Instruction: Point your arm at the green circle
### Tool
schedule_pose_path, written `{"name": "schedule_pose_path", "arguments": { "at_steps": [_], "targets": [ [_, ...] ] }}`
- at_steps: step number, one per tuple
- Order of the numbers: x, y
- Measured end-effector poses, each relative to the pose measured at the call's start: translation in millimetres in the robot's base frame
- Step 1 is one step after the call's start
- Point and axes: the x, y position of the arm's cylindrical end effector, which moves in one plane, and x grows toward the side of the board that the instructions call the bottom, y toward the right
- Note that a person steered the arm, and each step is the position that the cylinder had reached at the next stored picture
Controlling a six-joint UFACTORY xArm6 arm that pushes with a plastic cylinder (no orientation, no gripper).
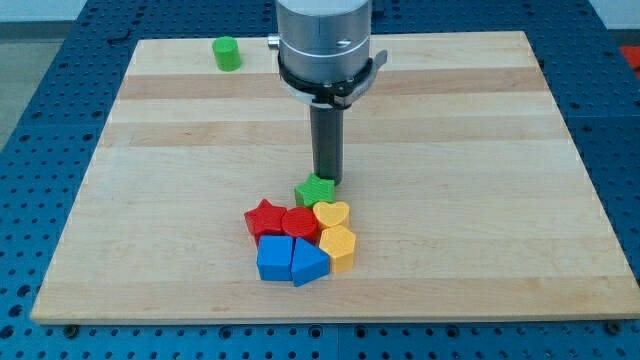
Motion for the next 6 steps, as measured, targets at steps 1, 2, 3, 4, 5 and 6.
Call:
{"name": "schedule_pose_path", "arguments": {
  "at_steps": [1,2,3,4,5,6],
  "targets": [
    [-35.7,0.0],
    [-85.5,0.0],
    [-133.9,-0.1],
    [-187.8,-10.3],
    [-236.2,-32.5],
    [-265.6,-85.4]
  ]
}}
